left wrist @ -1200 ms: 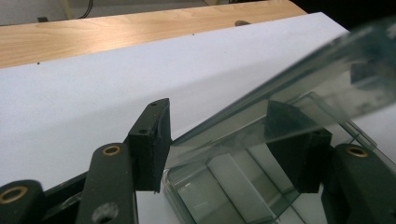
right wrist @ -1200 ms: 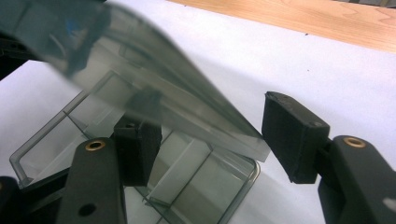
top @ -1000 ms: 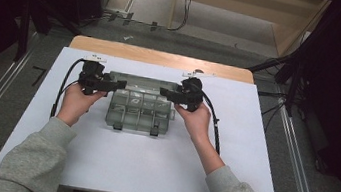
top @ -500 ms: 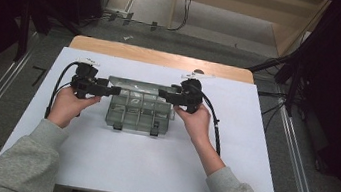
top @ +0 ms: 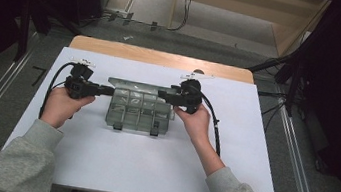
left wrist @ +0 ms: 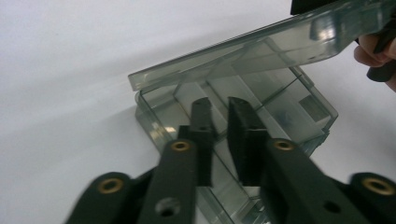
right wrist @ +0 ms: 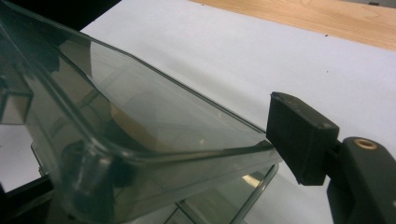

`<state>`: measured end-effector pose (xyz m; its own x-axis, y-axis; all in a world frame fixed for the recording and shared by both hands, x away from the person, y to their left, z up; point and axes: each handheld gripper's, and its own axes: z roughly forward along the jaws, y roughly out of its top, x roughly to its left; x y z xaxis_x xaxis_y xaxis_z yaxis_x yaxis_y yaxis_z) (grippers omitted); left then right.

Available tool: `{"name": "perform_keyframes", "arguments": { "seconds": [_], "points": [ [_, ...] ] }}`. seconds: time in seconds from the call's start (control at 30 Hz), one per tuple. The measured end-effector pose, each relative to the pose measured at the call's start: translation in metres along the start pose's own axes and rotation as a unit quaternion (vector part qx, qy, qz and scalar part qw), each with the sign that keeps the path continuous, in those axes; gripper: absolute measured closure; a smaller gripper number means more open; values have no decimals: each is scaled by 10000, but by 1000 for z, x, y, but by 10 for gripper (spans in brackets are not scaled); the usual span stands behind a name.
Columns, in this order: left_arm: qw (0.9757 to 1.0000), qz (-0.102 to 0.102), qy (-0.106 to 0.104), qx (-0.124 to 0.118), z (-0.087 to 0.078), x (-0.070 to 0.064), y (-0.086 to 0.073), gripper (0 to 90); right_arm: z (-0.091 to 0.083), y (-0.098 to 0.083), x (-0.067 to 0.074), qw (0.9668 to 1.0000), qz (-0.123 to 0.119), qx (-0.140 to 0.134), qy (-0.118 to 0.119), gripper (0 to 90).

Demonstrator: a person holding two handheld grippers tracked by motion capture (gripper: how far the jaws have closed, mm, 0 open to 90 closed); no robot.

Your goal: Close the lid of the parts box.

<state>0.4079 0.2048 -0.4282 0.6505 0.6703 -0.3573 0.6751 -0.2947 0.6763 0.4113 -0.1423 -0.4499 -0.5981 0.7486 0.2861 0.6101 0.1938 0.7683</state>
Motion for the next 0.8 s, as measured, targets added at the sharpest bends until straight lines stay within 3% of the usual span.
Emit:
{"name": "perform_keyframes", "arguments": {
  "seconds": [0.1,0.67,0.8],
  "points": [
    [10000,72,-6,-45,0,-2,2,894,-1,-1,-1,10000,-1,-36,5,313],
    [9996,185,-216,35,4,1,8,892,-14,-12,-4,9998,144,-15,-137,275],
    [9995,181,-255,40,5,1,8,892,-19,-15,-4,9998,150,119,-46,274]
  ]
}}
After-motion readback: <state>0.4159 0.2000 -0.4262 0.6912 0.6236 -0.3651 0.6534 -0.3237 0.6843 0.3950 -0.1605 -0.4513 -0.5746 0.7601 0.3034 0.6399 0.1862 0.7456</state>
